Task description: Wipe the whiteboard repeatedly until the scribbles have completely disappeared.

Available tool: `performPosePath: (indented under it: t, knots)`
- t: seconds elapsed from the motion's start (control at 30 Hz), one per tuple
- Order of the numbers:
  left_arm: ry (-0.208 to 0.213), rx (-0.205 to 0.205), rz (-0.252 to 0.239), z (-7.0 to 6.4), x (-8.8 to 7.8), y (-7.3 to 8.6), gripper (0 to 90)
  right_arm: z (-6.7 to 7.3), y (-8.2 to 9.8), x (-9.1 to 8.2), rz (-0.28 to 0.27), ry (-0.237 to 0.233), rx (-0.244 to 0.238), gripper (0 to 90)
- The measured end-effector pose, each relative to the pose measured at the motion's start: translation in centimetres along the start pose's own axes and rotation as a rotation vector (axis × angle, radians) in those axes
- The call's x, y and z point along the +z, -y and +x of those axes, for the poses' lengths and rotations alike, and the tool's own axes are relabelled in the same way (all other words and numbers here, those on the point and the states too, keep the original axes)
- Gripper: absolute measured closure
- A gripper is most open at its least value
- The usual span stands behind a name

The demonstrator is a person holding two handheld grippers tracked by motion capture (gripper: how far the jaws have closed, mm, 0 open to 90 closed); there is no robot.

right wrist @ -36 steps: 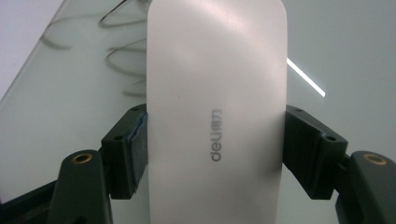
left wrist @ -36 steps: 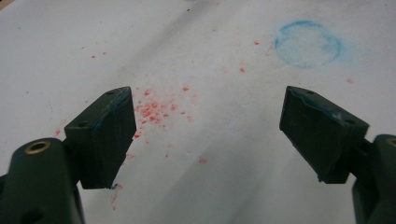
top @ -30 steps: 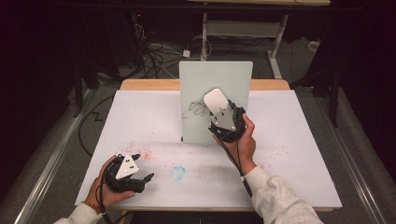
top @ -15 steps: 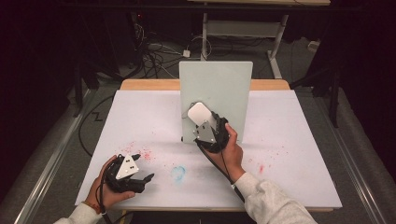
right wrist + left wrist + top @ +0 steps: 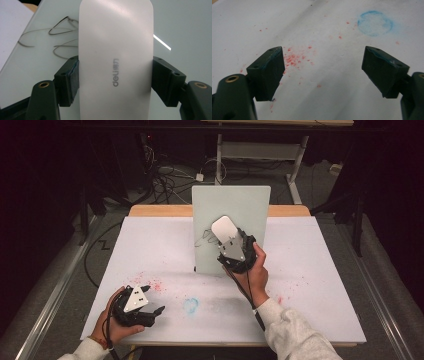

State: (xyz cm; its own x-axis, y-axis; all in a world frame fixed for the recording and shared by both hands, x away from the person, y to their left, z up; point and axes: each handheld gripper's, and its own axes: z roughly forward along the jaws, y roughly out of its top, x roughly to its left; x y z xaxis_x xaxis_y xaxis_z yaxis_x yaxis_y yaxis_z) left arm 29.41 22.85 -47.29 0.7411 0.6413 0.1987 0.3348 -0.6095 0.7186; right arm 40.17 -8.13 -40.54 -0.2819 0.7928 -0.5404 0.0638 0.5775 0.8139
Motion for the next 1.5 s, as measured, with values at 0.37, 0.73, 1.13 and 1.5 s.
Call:
performPosePath:
  t: [0.37,0.73,1.13,1.5]
  knots:
    - [0.0,-0.002,-0.005,0.0,-0.1,0.0,17.9,5.2,0.2,0.4,0.027,-0.091,-0.14,31.2]
    - [0.002,-0.004,-0.008,0.0,-0.1,0.0,17.9,3.9,-0.7,0.4,0.014,-0.067,-0.096,31.2]
    - [0.003,-0.006,-0.009,0.0,-0.1,0.0,17.9,5.9,-0.7,0.6,0.031,-0.083,-0.155,31.1]
    - [0.0,-0.006,-0.011,0.0,-0.2,0.1,17.9,9.1,0.7,0.5,0.061,-0.127,-0.265,31.2]
